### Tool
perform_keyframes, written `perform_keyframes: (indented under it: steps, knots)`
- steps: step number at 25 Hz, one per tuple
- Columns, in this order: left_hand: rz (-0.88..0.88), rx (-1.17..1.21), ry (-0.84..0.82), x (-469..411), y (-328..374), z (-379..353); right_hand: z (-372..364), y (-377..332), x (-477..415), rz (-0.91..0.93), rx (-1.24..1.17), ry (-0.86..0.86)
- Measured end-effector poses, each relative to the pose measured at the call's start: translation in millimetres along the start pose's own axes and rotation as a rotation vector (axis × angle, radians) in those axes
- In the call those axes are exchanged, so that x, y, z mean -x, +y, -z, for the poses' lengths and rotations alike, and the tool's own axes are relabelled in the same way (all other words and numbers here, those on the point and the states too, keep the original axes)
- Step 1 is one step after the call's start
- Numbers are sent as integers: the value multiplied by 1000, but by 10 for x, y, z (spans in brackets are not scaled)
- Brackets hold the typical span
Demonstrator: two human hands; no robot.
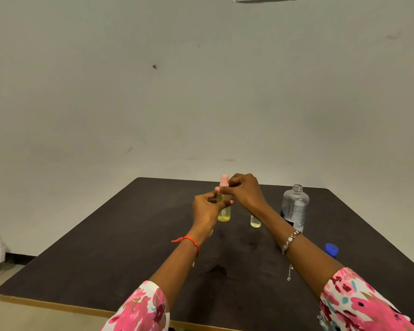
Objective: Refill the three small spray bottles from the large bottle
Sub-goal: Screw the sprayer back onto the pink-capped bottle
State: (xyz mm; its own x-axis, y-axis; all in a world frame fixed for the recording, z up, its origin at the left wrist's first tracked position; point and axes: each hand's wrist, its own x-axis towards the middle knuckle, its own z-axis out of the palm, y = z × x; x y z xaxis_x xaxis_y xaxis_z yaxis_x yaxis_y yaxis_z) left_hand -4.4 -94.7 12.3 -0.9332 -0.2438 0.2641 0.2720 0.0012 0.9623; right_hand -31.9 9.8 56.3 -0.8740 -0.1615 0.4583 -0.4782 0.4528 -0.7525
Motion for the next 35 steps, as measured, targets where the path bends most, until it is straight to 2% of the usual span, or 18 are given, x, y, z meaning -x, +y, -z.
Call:
perform_keyframes:
  steps: [5,7,9,11,13,15,20,30,35]
  knots:
    - [-28,-62,32,22,-97,-6,-162,62,40,-72,-80,68]
    - [-12,-167,-38,-11,-186,59,-206,102,23,-69,-30,48]
    - [111,-359,-158,-7,-313,142,-242,129,-19,-45,25,66]
    - [252,-672,-296,55,-457,211,-295,156,-76,-37,23,100]
    - [294,-985,-435,120,-601,262,-381,170,-134,-30,3,118]
    - [281,-1098,-510,157,-686,289,-491,176,-184,-10,-7,93]
    - [260,-1131,-543,139,-750,312,-840,220,-285,-45,-19,-24]
    - [243,-1163,-575,136,-770,329,-1282,279,-336,-72,28,-125]
    - [230,-1163,-581,137,-796,318,-1345,293,-341,-45,14,-122]
